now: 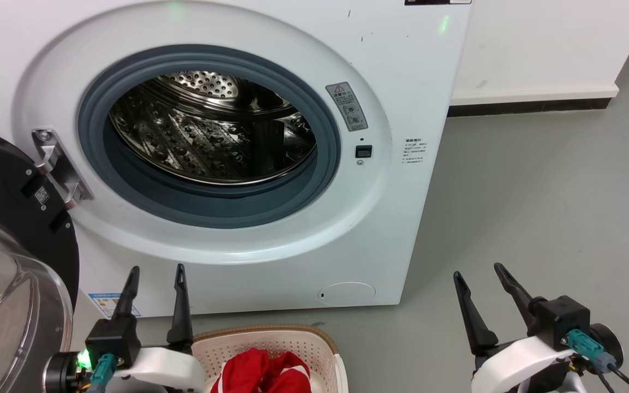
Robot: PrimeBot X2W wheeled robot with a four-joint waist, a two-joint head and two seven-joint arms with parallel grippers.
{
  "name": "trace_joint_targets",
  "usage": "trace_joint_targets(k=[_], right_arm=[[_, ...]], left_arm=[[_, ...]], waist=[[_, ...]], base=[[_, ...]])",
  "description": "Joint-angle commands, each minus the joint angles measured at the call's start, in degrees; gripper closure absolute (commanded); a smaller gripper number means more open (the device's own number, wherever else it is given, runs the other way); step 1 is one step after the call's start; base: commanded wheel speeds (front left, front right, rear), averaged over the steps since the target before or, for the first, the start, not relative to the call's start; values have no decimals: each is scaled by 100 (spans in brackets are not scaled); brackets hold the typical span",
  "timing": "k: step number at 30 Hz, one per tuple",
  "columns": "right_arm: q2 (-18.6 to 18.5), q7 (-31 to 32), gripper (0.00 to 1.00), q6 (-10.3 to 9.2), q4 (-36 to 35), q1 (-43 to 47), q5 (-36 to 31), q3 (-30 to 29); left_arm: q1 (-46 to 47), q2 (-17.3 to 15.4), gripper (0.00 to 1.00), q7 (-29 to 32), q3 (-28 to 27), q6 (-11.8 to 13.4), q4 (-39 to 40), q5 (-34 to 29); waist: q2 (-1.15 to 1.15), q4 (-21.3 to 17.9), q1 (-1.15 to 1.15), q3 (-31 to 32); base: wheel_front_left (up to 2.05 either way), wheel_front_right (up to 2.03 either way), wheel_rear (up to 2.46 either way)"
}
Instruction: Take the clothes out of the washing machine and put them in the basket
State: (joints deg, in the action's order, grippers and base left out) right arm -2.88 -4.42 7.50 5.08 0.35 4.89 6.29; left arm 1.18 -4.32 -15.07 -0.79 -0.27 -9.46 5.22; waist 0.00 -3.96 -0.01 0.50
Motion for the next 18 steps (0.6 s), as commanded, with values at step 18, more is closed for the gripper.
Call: trace_joint_targets(k=[18], right_arm=[[1,31,0,-2,-83,142,72,-73]], left_arm=[[-169,-42,0,55,211,38,10,37]], waist=[[0,33,1,-7]], base=[[0,0,0]])
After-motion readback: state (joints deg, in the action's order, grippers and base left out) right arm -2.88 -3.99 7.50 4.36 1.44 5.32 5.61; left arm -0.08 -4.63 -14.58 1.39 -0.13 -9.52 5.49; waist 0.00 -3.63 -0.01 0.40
